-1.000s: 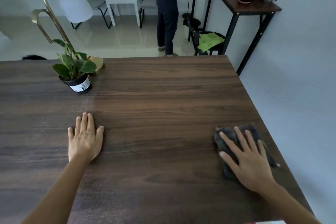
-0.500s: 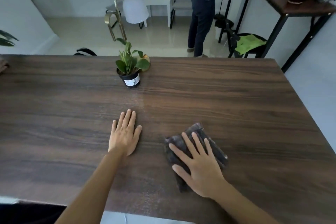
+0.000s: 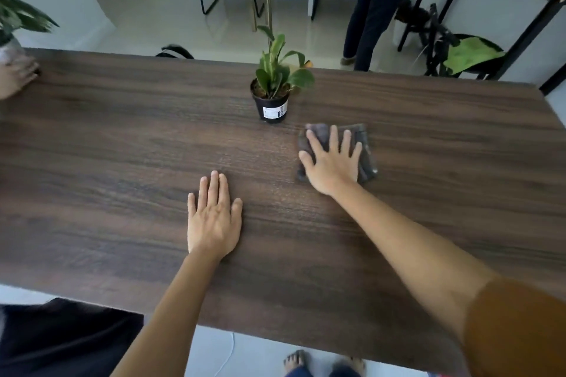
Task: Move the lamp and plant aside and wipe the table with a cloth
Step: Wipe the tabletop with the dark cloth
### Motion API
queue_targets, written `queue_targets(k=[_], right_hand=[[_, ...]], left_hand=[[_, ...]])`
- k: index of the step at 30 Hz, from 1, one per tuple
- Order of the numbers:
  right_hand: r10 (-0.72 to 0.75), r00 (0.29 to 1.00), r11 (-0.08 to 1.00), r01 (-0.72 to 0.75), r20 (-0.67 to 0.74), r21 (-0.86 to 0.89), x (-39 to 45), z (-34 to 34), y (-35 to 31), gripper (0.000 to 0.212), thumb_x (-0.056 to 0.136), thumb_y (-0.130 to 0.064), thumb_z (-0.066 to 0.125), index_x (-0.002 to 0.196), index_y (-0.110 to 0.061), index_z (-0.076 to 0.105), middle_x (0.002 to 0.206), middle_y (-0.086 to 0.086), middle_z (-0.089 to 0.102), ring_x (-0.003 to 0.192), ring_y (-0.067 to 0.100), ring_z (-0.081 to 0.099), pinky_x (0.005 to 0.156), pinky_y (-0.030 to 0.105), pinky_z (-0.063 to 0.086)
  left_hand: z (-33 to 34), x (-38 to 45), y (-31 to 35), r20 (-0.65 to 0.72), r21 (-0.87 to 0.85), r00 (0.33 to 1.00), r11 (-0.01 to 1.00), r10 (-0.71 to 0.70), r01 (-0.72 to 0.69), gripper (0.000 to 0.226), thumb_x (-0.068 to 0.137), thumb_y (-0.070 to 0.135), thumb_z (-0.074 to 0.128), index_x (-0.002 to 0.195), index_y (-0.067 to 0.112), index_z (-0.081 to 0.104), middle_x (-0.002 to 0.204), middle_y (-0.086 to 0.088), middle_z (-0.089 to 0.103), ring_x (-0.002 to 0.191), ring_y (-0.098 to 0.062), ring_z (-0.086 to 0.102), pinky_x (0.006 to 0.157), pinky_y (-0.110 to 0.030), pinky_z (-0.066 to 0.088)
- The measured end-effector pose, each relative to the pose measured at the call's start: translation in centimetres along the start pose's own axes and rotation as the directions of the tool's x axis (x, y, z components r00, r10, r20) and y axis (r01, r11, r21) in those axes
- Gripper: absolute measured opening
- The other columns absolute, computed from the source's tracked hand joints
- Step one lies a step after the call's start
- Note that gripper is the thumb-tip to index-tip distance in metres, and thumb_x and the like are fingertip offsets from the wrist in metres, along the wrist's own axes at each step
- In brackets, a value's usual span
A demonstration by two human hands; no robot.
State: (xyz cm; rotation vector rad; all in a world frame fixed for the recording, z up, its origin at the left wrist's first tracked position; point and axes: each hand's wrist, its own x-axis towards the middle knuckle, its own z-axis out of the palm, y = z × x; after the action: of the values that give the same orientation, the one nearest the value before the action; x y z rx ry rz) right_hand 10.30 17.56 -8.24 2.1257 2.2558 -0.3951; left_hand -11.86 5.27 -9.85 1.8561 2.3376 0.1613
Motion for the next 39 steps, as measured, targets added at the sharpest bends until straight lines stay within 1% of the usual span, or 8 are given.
queue_targets(k=[6, 11, 15, 21, 25, 30, 34, 39], right_hand=[[-0.488, 0.873, 0.872, 0.487, -0.001, -0.047, -16.3, 3.2, 1.9, 0.056, 0.098, -0.065, 0.018, 0.151, -0.049, 0.008, 0.164, -0.001, 0.005, 0.151, 0.028, -0.002, 0.119, 0.053, 0.001], [-0.099, 0.993, 0.989, 0.091, -0.067, -0.118, -13.9, 0.4, 14.5, 0.063, 0.090, -0.074, 0.004, 0.149, -0.054, 0.005, 0.164, -0.001, 0.009, 0.150, 0.030, 0.006, 0.117, 0.052, 0.009], [0.339, 0.938, 0.941, -0.339, -0.073, 0.016, -2.7, -1.7, 11.2, 0.068, 0.090, -0.072, 0.005, 0.153, -0.046, 0.002, 0.164, 0.010, -0.002, 0.148, 0.040, -0.004, 0.116, 0.062, 0.003], [-0.082, 0.995, 0.997, 0.081, -0.052, -0.013, -3.1, 1.5, -2.8, 0.062, 0.096, -0.064, 0.013, 0.154, -0.042, 0.005, 0.164, 0.012, -0.001, 0.148, 0.041, -0.004, 0.116, 0.061, -0.002], [-0.420, 0.907, 0.907, 0.418, -0.039, -0.041, -14.3, 2.8, 1.6, 0.058, 0.098, -0.064, 0.016, 0.153, -0.046, 0.009, 0.164, -0.001, 0.005, 0.151, 0.028, -0.002, 0.119, 0.051, 0.001], [0.033, 0.996, 0.996, -0.040, -0.085, -0.079, -15.4, 0.5, 15.9, 0.065, 0.088, -0.075, 0.002, 0.149, -0.054, -0.002, 0.164, -0.001, 0.005, 0.150, 0.029, 0.005, 0.117, 0.054, 0.012], [0.452, 0.890, 0.892, -0.450, -0.053, 0.043, -6.5, -1.7, 13.0, 0.070, 0.089, -0.073, 0.005, 0.152, -0.046, -0.002, 0.164, 0.009, -0.006, 0.148, 0.038, -0.007, 0.116, 0.062, 0.001], [0.040, 0.998, 0.999, -0.042, -0.048, -0.035, 0.4, 0.8, -3.6, 0.061, 0.096, -0.064, 0.010, 0.153, -0.043, 0.003, 0.164, 0.012, -0.005, 0.148, 0.041, -0.008, 0.115, 0.063, -0.004]], left_hand=[[-0.2, -0.1, -1.5, -0.008, 0.010, 0.996, 0.996, 0.086, -0.086, 0.061, 0.098, 0.040, 0.015, 0.152, 0.014, 0.004, 0.161, 0.001, -0.001, 0.147, -0.017, -0.005, 0.119, -0.042, 0.004], [-0.1, 0.1, -1.1, -0.030, -0.001, 0.997, 0.997, 0.077, -0.077, 0.066, 0.093, 0.043, 0.007, 0.152, 0.015, 0.003, 0.160, 0.002, -0.003, 0.147, -0.016, -0.008, 0.119, -0.043, 0.001], [-0.3, 0.2, -1.0, -0.028, -0.015, 0.997, 0.998, 0.066, -0.067, 0.060, 0.098, 0.038, 0.018, 0.152, 0.015, 0.003, 0.161, 0.002, -0.003, 0.147, -0.017, -0.008, 0.119, -0.044, 0.000], [-0.3, 0.0, -1.4, -0.030, -0.053, 0.997, 0.996, 0.075, -0.076, 0.062, 0.095, 0.039, 0.016, 0.152, 0.015, 0.011, 0.161, 0.003, 0.003, 0.147, -0.016, -0.004, 0.119, -0.045, 0.002], [-0.6, 0.0, -1.3, -0.053, -0.090, 0.999, 0.996, 0.012, -0.017, 0.058, 0.098, 0.033, 0.027, 0.152, 0.014, 0.013, 0.161, 0.001, 0.006, 0.148, -0.018, -0.002, 0.119, -0.045, 0.003], [-0.6, 0.1, -0.8, -0.067, -0.091, 0.997, 0.995, -0.048, 0.041, 0.061, 0.097, 0.035, 0.022, 0.152, 0.013, 0.007, 0.161, -0.001, 0.002, 0.148, -0.021, -0.005, 0.119, -0.047, 0.000], [-0.5, 0.2, -0.7, -0.066, -0.074, 0.996, 0.996, -0.059, 0.054, 0.061, 0.097, 0.036, 0.021, 0.152, 0.012, 0.006, 0.161, -0.003, 0.001, 0.148, -0.022, -0.004, 0.119, -0.048, 0.001], [-0.5, 0.3, -0.9, -0.055, -0.044, 0.997, 0.997, -0.057, 0.055, 0.062, 0.097, 0.036, 0.022, 0.152, 0.012, 0.006, 0.161, -0.003, 0.001, 0.148, -0.023, -0.003, 0.118, -0.049, 0.002]])
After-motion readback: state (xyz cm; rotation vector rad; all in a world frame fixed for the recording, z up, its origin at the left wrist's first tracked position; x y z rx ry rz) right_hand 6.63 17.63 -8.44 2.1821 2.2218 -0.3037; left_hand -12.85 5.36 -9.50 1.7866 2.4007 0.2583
